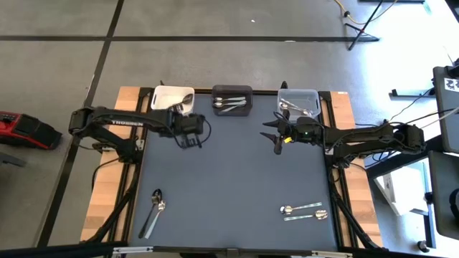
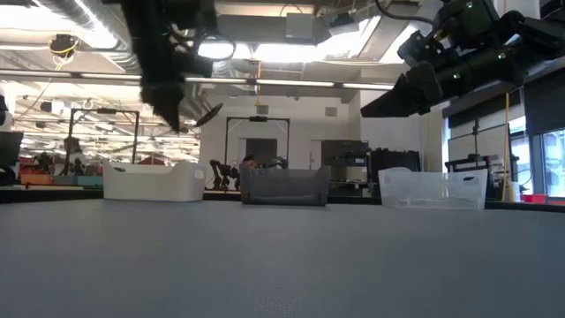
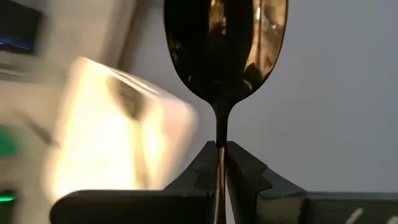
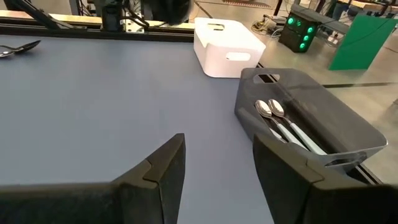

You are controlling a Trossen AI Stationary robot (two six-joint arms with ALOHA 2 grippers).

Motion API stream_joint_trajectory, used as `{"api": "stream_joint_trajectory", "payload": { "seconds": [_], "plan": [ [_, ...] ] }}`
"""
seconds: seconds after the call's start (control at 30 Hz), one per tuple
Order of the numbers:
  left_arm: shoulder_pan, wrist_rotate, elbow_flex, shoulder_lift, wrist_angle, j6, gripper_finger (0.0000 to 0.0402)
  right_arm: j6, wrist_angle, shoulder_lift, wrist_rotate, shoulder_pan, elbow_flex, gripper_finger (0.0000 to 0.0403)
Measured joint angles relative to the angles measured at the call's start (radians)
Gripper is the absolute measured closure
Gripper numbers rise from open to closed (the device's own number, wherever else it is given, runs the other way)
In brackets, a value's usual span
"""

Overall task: Sort silverware by color (type)
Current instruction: Put the top left black spoon into the white bin

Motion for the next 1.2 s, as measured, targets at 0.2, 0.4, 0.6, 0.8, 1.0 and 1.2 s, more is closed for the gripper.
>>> {"api": "stream_joint_trajectory", "payload": {
  "seconds": [0.2, 0.4, 0.6, 0.8, 1.0, 1.2],
  "plan": [
    [0.14, -0.154, 0.042, -0.001, 0.025, 0.224, 0.0386, -0.015, 0.017, 0.0, 0.008, 0.0, 0.0, 0.0224],
    [0.37, -0.009, 0.042, 0.013, 0.133, 0.364, 0.0386, -0.136, 0.07, 0.0, 0.071, 0.0, 0.0, 0.0224],
    [0.531, 0.04, 0.01, 0.05, 0.243, 0.441, 0.0386, -0.213, 0.107, 0.0, 0.122, 0.0, 0.0, 0.0224],
    [0.615, 0.123, -0.052, 0.096, 0.363, 0.513, 0.0385, -0.28, 0.144, 0.0, 0.138, 0.0, 0.0, 0.0224],
    [0.646, 0.124, -0.078, 0.12, 0.375, 0.526, 0.0385, -0.317, 0.163, 0.0, 0.138, 0.0, 0.0, 0.0224],
    [0.646, 0.124, -0.099, 0.119, 0.385, 0.526, 0.0368, -0.317, 0.163, 0.0, 0.138, 0.0, 0.0, 0.0224]
  ]
}}
